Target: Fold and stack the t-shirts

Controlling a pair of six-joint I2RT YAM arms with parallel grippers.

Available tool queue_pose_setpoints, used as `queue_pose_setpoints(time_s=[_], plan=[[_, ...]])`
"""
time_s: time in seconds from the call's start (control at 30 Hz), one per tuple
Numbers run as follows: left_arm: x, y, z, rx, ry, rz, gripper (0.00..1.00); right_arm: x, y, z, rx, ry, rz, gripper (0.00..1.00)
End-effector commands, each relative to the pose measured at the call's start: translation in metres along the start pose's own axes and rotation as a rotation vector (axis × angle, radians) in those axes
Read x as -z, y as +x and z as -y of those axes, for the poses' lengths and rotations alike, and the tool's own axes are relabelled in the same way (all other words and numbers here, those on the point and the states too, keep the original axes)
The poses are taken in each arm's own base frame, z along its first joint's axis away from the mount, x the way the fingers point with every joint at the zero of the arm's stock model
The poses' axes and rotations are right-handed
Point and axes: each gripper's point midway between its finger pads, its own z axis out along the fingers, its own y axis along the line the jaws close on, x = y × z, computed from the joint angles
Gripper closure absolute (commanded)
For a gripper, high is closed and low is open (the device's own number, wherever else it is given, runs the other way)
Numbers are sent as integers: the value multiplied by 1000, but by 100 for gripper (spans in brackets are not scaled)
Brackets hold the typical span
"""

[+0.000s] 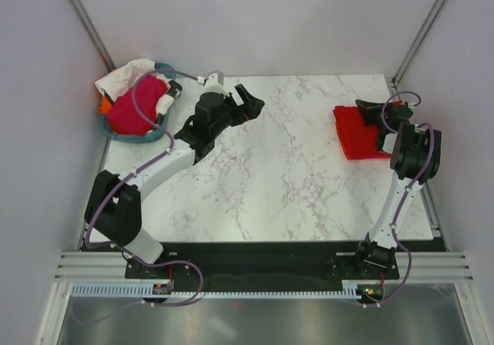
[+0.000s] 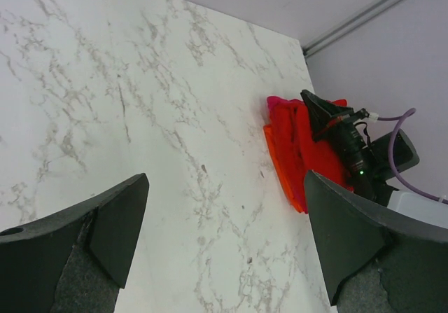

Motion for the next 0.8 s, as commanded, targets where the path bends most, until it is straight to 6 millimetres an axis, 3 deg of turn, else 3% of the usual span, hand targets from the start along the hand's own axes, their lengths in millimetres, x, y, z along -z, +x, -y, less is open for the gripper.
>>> queue_pose_setpoints(time_s=[0.0,0.07,0.13,0.37,0.47,0.53,0.57,0.6,0.67,0.77], plan=[[12,-5,-12,-53,-34,19,0,-9,-9,13,-32,28,24,100],[14,0,-18,-56,-47,7,0,-12,-10,14,-49,30,22,100],[15,-1,-21,-60,-56,6,0,-13,-12,-2,-30,11,19,100],[33,-16,-46,-97,-178,24,0,1,-8,-88,90,-78,0,97],[45,-20,-51,-116,-194,37,0,23,3,-130,153,-136,-17,96],[51,-15,-57,-120,-208,34,0,34,14,-126,165,-120,-30,96],[55,-17,-56,-121,-206,41,0,42,19,-138,178,-139,-30,96],[58,-13,-61,-121,-215,37,0,48,25,-124,164,-113,-36,96],[63,-13,-61,-123,-211,39,0,56,35,-126,161,-129,-46,96],[68,-10,-64,-128,-215,36,0,57,51,-105,134,-105,-74,96]])
